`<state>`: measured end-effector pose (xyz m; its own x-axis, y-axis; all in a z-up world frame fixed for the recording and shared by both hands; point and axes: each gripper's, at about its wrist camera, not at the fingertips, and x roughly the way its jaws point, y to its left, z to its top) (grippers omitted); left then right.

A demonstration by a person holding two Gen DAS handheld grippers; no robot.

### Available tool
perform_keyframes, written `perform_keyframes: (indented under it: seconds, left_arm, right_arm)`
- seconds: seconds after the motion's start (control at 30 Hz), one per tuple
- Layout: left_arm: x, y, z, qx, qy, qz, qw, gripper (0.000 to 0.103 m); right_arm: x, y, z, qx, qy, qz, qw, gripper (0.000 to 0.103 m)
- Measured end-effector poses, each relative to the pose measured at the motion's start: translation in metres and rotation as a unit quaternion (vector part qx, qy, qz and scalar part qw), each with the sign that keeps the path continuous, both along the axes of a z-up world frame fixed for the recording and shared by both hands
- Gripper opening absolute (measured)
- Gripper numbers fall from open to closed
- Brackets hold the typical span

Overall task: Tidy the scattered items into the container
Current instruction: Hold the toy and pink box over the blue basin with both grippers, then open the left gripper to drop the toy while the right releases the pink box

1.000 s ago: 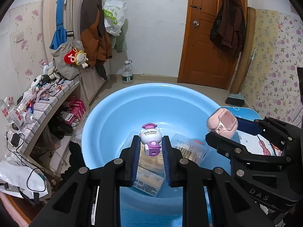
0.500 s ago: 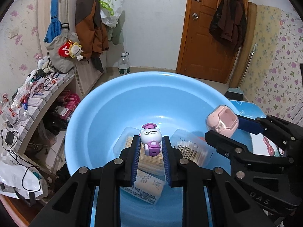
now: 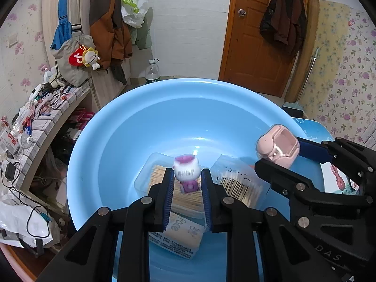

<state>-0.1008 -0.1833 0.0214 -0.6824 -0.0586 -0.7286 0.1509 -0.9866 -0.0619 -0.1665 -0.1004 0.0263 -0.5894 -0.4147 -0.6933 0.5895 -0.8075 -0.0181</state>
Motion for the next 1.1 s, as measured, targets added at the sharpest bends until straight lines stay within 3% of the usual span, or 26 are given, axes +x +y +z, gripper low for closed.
perform_keyframes:
  seconds: [0.13,0.5,0.63,0.73,0.9,0.97,1.1]
  left_arm:
    - [0.001,0.004,0.000,-0.003,0.000,-0.001,1.0000,0.029]
    - [0.013,-0.004,0.009,-0.001,0.013,0.007,0.9999,0.034]
    - [0.025,-0.015,0.016,-0.001,0.024,0.025,0.9994,0.048]
    - [0.031,-0.022,0.021,-0.005,0.031,0.037,0.9988,0.063]
    - [0.040,-0.031,0.027,-0.006,0.043,0.040,0.9983,0.075]
    - [0.042,-0.030,0.028,-0.012,0.043,0.043,0.9981,0.084]
    - [0.045,-0.034,0.028,-0.009,0.043,0.047,0.9979,0.085]
  right_arm:
    - [-0.001,0.002,0.001,0.001,0.000,-0.003,1.000,0.051]
    - [0.003,0.003,0.000,0.004,-0.002,0.002,1.000,0.051]
    - [0.005,-0.004,-0.001,0.007,-0.005,0.009,1.000,0.051]
    - [0.006,-0.010,-0.001,0.009,-0.009,0.016,1.000,0.051]
    - [0.008,-0.024,-0.003,0.018,-0.019,0.035,0.999,0.051]
    - [0.007,-0.030,-0.005,0.020,-0.034,0.042,0.998,0.051]
    - [0.008,-0.036,-0.006,0.029,-0.040,0.044,0.998,0.051]
